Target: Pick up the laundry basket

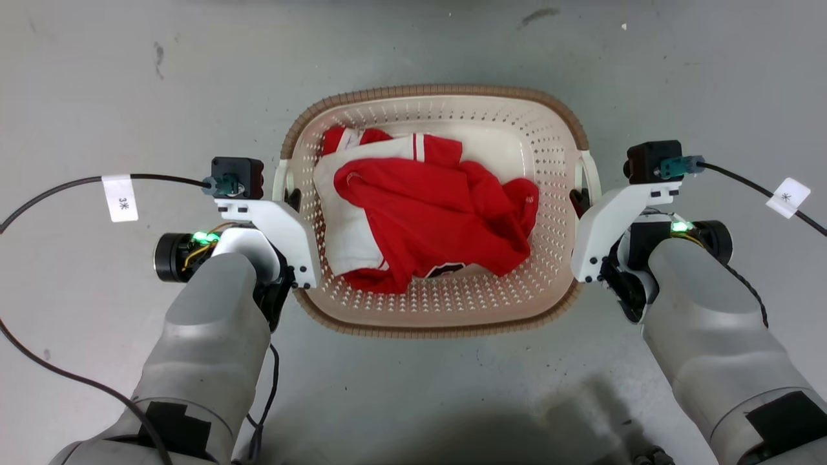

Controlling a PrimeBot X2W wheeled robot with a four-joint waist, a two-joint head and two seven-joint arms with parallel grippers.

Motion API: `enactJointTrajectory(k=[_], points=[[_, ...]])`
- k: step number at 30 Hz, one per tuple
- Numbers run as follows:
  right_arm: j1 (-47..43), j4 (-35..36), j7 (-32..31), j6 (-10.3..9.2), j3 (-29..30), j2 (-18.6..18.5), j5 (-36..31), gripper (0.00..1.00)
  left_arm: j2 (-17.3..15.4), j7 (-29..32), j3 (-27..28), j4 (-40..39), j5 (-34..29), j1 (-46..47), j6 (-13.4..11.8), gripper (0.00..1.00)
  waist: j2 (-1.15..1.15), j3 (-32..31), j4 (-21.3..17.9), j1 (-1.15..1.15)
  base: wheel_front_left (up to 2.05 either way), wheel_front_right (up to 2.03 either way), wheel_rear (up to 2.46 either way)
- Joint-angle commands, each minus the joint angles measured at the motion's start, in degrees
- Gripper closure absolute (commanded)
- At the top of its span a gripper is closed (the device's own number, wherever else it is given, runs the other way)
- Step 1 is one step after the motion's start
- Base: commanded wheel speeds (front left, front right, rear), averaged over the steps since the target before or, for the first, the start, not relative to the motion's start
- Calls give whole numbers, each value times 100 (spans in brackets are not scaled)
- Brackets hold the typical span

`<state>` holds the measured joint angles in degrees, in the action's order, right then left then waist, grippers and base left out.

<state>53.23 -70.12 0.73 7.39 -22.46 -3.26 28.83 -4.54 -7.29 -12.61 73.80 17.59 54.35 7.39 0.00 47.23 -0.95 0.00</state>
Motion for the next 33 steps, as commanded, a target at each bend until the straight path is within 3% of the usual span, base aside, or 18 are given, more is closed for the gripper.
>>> enactJointTrajectory(k=[1,17,33], points=[[-78,10,-85,18,-95,68,96,100,57,83,-30,-10,75,-58,7,100,0,-157,-4,0,0,0,0],[-209,-147,-1219,40,-390,40,727,100,183,1243,-543,-157,991,-379,17,100,0,-1750,37,0,0,0,0],[-419,-205,-2429,39,-564,-40,1239,100,-147,2350,-1021,-335,1737,-687,12,100,0,-3042,-9,0,0,0,0]])
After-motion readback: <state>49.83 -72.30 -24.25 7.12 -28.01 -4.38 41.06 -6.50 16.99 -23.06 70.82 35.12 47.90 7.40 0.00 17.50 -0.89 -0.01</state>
